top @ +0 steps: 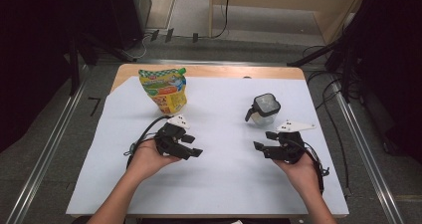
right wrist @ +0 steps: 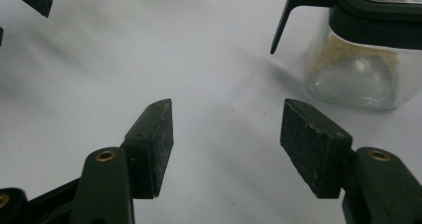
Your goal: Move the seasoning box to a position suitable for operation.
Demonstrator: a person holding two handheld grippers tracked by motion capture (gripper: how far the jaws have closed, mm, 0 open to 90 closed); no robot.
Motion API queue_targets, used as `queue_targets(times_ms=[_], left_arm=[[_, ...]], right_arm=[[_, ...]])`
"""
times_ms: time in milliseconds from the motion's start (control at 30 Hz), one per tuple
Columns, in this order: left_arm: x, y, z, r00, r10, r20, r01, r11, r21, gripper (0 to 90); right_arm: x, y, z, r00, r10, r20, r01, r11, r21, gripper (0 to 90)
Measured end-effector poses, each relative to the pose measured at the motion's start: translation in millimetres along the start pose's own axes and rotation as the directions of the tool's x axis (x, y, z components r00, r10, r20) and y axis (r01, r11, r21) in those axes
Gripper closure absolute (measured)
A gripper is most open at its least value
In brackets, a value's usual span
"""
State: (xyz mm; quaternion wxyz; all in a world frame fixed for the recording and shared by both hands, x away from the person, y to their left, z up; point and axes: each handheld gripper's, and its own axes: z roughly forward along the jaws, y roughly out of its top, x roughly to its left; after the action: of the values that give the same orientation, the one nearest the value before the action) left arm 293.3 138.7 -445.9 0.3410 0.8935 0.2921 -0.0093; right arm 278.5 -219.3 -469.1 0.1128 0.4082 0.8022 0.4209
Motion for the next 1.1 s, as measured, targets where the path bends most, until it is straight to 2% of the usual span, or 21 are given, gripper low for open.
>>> queue_targets(times_ms=[100,167,267,333,400,433,467,500,667,733,767,867,1000,1100], left_arm=[[2.3,-0.9,-2.4,0.9999,-0.012,-0.001,0.012,0.9999,-0.007,41.3],[1.9,-1.0,-2.1,0.9999,-0.011,0.000,0.011,0.9999,-0.006,41.3],[1.3,-0.8,-1.3,1.0000,-0.005,0.000,0.005,1.0000,0.000,41.2],[0.7,-0.7,-0.4,1.0000,-0.005,0.000,0.005,1.0000,0.001,41.2],[0.3,-0.6,-0.5,1.0000,-0.004,-0.003,0.004,1.0000,0.005,41.1],[0.1,-0.5,-0.6,1.0000,-0.004,-0.003,0.004,1.0000,0.002,41.1],[-0.2,-0.5,-1.2,1.0000,-0.006,-0.002,0.006,1.0000,0.001,41.3],[-0.3,-0.6,-1.4,1.0000,-0.006,0.000,0.006,1.0000,-0.001,41.5],[-0.4,-1.1,-1.8,1.0000,-0.008,-0.002,0.008,1.0000,-0.003,41.8],[-0.6,-1.0,-1.1,1.0000,-0.006,0.002,0.006,1.0000,0.002,41.9],[-0.9,-1.0,-0.8,1.0000,-0.005,0.005,0.005,1.0000,0.000,41.9],[-2.2,-0.7,-0.5,0.9999,-0.003,0.009,0.003,1.0000,-0.001,41.9],[-3.5,-1.3,-0.1,1.0000,0.006,0.006,-0.006,1.0000,0.003,41.9],[-3.1,-1.7,-0.3,1.0000,-0.002,0.007,0.002,1.0000,-0.001,41.9]], right_arm=[[-1.4,-0.3,-0.7,1.0000,0.005,0.006,-0.005,1.000,0.000,40.7],[-4.2,0.6,-2.0,0.9996,0.028,0.004,-0.028,1.000,0.012,41.4],[-6.6,1.8,-3.6,0.9996,0.024,0.014,-0.023,1.000,-0.008,40.2],[-10.7,2.8,-4.8,0.9989,0.024,0.040,-0.023,0.999,-0.026,38.6],[-19.5,3.7,-3.6,0.9978,0.056,0.037,-0.055,0.998,-0.017,42.9],[-19.5,3.7,-3.6,0.9978,0.056,0.037,-0.055,0.998,-0.017,42.9],[-25.6,7.6,-3.4,0.9956,0.084,0.042,-0.083,0.996,-0.013,42.5],[-28.0,9.5,-3.7,0.9949,0.087,0.050,-0.085,0.996,-0.029,41.9],[-41.3,9.9,1.1,0.9898,0.120,0.077,-0.116,0.992,-0.049,30.8],[-45.1,9.9,3.4,0.9806,0.173,0.092,-0.169,0.984,-0.053,25.2],[-45.8,10.0,4.4,0.9773,0.188,0.097,-0.181,0.981,-0.076,21.7],[-47.3,12.6,10.6,0.9744,0.164,0.153,-0.150,0.983,-0.103,16.3],[-53.3,14.9,21.7,0.9737,0.166,0.156,-0.153,0.984,-0.089,13.4],[-59.4,17.6,31.1,0.9709,0.174,0.165,-0.168,0.985,-0.048,10.0]])
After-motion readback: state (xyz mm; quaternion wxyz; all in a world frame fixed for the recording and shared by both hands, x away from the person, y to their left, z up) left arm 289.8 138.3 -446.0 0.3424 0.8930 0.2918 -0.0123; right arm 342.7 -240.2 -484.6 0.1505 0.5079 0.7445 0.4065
